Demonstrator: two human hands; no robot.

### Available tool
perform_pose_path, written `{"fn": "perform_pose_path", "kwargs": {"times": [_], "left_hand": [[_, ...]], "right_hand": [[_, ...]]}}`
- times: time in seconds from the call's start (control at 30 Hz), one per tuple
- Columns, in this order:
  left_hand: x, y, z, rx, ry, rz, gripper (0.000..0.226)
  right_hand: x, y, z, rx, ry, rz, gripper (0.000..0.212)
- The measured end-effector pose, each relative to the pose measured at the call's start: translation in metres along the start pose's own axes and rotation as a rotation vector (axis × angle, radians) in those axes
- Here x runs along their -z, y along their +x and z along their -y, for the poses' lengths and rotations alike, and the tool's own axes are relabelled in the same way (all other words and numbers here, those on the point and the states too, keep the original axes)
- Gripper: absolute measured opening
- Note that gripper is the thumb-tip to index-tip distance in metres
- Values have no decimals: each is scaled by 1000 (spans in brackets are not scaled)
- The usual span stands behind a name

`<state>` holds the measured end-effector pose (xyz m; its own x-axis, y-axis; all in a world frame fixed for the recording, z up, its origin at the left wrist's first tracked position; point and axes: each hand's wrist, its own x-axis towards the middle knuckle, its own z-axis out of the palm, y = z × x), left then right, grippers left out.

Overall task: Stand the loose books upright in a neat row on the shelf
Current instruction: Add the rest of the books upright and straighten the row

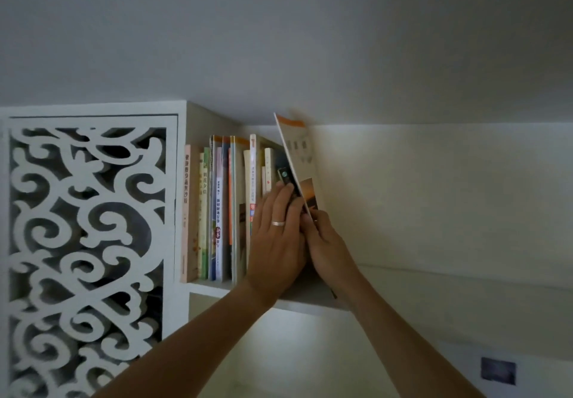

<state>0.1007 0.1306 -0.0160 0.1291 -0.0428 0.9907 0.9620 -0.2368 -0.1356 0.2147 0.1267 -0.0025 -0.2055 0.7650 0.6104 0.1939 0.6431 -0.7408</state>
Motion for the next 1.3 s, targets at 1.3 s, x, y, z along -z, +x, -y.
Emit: {"fn": "perform_pose_path", "kwargs": {"times": [1.3], "left_hand": [[21, -18, 38, 59, -240, 98, 58]], "right_hand": [[-11, -18, -20, -13, -269, 301, 84]]}}
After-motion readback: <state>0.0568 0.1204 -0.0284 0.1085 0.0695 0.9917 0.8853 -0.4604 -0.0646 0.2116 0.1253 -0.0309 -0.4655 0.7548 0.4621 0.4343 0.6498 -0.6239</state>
